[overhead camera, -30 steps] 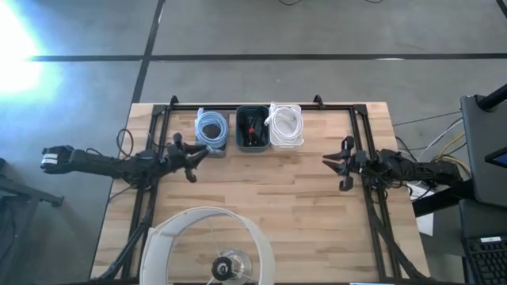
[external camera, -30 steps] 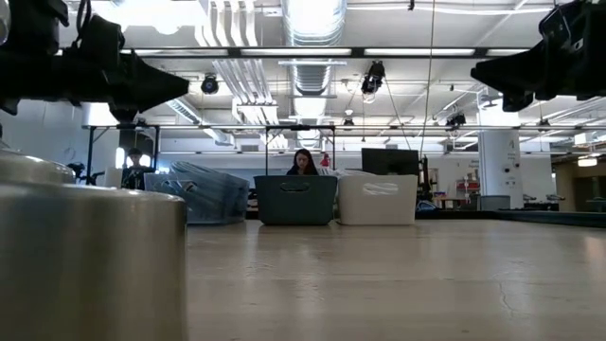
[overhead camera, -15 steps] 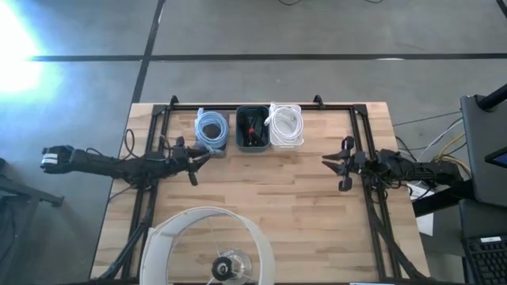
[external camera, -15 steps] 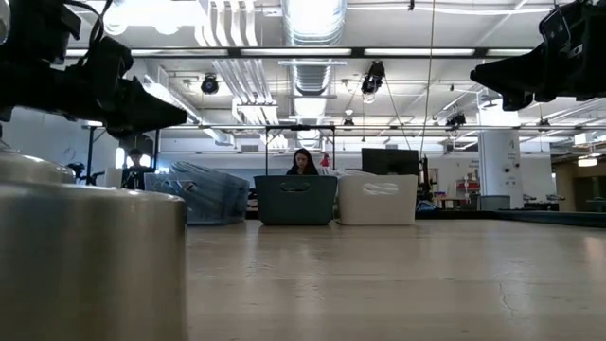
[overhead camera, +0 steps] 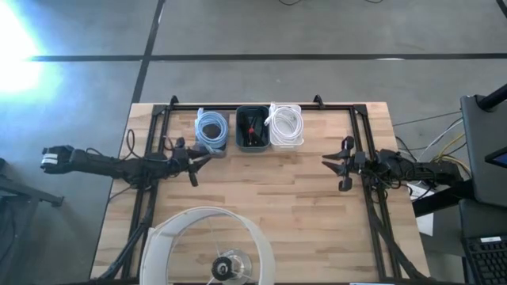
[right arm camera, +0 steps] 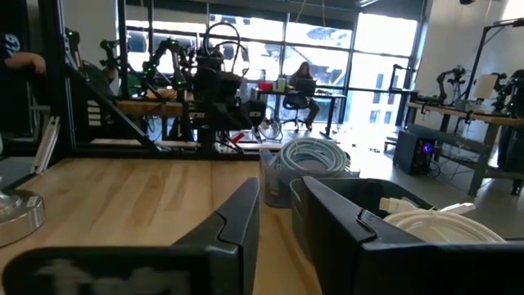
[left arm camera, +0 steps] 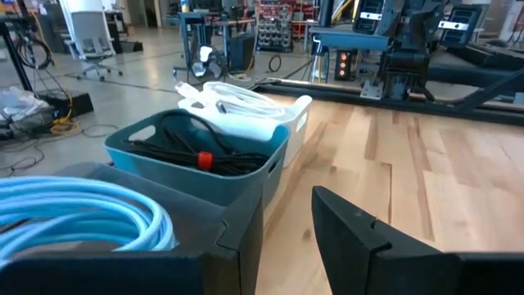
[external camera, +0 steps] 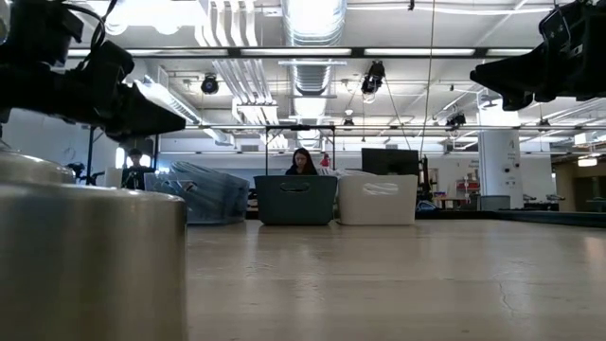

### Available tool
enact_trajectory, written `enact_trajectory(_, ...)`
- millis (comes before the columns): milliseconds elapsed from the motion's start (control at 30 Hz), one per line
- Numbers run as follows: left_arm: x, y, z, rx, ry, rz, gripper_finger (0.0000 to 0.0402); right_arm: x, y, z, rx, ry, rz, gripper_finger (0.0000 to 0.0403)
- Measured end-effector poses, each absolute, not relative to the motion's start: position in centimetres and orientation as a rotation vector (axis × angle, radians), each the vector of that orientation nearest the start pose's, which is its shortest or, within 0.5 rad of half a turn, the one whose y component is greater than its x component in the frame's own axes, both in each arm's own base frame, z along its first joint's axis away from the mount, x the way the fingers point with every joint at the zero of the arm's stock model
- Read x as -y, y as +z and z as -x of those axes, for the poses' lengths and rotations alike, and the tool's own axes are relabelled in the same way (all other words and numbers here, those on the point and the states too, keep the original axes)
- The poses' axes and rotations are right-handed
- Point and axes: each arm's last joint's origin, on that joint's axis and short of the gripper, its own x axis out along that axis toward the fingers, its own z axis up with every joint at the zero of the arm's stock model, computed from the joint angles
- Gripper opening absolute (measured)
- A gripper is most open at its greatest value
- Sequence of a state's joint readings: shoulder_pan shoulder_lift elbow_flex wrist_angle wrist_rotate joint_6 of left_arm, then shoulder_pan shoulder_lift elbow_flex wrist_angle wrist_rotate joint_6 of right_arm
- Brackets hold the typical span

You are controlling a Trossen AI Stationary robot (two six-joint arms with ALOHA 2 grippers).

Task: Sort HDMI cables
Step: Return to Home Position

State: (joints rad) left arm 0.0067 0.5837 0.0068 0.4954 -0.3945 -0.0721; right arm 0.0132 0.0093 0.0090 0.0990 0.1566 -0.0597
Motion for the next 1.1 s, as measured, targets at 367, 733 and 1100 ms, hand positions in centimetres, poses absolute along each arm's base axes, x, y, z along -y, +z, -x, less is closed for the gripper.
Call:
enact_trajectory(367,-1.0,17.5,-12.2,0.078,0.329,0.013,0.011,0.3,17.5,-9.7,0.092,-0.147,0.052,0.0066)
enact_trajectory(733,-0.7,17.6,-10.7,0.093,0.218,0.007,0.011,0.3,17.4,-9.7,0.083,-0.146,0.052,0.0071)
enact_trajectory(1100,-0.3,16.8,-9.8,0.028,0.095,-0.016,0.011,0.3,17.4,-9.7,0.078,-0.147,0.053,0.0088)
